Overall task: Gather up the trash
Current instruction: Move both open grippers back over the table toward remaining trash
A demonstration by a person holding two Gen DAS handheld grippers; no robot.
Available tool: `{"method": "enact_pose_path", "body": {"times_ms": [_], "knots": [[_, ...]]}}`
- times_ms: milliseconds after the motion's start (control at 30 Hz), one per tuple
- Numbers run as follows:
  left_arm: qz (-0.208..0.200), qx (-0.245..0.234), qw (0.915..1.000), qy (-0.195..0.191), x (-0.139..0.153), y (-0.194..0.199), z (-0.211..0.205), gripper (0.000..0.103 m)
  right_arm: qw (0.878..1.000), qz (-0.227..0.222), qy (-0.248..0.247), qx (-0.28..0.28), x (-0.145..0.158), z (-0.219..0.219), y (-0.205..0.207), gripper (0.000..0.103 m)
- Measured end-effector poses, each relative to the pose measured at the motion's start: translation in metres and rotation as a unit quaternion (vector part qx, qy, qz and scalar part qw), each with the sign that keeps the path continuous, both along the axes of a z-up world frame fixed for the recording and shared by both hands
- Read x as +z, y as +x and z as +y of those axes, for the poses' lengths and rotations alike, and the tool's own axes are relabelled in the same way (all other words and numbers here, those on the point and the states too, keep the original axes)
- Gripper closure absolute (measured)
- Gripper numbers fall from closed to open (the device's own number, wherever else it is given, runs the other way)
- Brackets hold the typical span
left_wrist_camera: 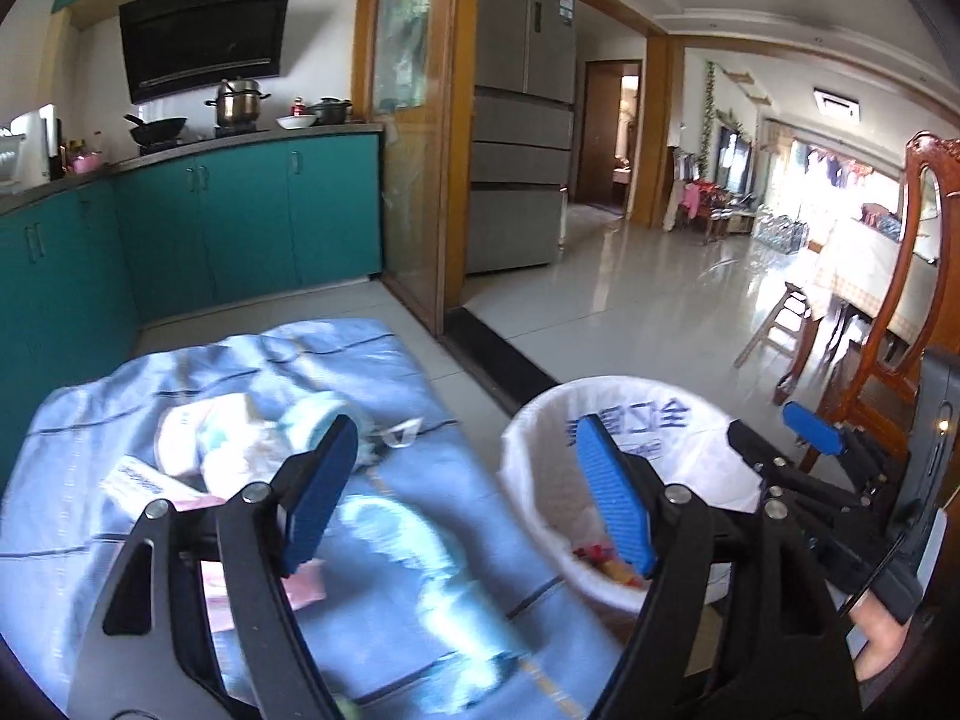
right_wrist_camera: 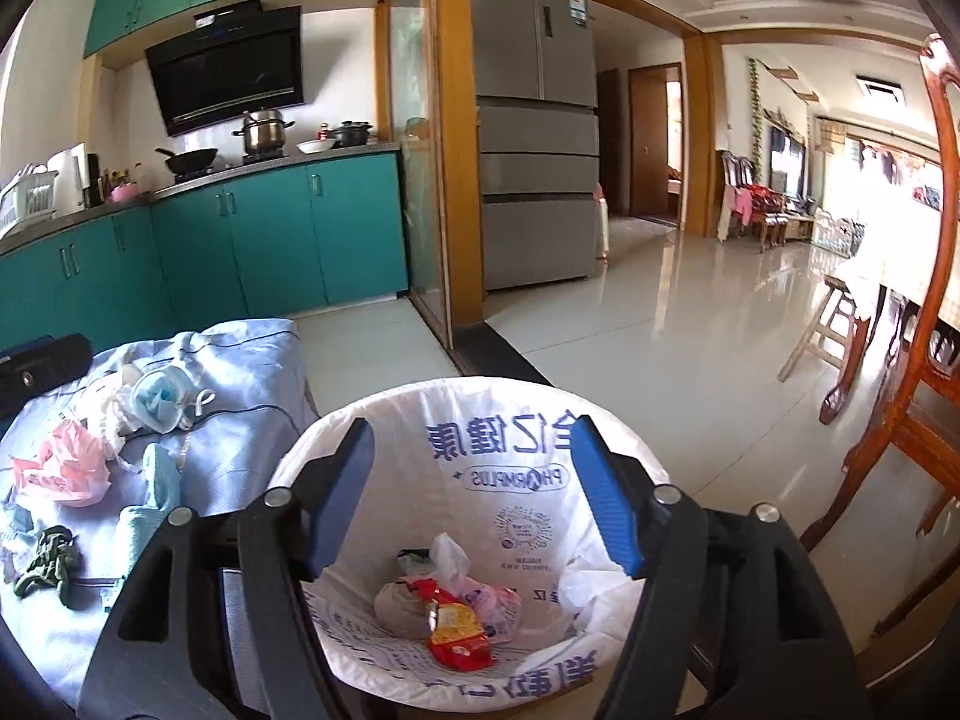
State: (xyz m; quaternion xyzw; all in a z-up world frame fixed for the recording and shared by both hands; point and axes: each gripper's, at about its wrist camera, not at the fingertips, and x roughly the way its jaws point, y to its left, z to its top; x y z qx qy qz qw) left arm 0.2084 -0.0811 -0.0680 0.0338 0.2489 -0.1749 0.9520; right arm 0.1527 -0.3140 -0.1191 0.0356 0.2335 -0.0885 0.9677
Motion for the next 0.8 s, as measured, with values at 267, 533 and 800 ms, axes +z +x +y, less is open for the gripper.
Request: {"method": "enact_pose_path", "body": {"times_ms": [267, 533, 800], "knots": [[-0.056, 0.081, 0.9948, 0.027, 0.006, -0.011, 0.066, 0.019, 0.998, 0.015, -0.033, 0.045, -0.004, 0.033, 0.008, 0.031], [-0.025, 0.151, 0.9874, 0.041, -0.012, -0.002, 0.124, 0.019, 0.991, 0.034, -0.051, 0.119, -0.012, 0.071, 0.015, 0.031], [0.003, 0.219, 0.9751, 0.036, -0.020, -0.005, 0.182, 0.017, 0.915, 0.041, -0.035, 0.401, -0.013, 0.143, -0.014, 0.026]]}}
